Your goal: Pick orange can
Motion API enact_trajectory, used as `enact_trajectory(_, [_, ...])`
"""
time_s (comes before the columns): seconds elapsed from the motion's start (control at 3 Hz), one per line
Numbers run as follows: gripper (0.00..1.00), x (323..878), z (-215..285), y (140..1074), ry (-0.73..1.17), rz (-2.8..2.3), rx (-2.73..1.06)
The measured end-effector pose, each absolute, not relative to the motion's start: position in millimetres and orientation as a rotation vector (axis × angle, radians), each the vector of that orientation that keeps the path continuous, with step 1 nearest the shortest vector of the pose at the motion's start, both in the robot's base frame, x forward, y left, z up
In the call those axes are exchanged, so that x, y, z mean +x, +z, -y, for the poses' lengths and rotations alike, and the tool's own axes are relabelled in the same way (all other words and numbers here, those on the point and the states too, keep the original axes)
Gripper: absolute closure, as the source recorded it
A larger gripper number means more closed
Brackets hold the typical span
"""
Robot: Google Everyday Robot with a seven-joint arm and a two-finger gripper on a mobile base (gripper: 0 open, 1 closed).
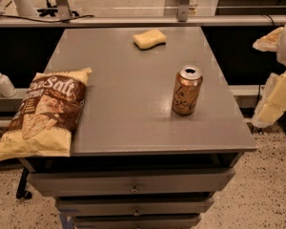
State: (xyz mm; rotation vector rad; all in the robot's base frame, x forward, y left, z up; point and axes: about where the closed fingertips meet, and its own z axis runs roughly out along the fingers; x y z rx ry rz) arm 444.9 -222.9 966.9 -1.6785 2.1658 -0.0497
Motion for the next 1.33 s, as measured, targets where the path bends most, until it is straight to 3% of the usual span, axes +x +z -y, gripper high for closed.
enact_trajectory(0.67, [0.00, 479, 221, 917, 0.282, -2.028, -1.402])
enact_trajectory(1.33, [0.00, 506, 172, 873, 0.673, -1.858, -1.103])
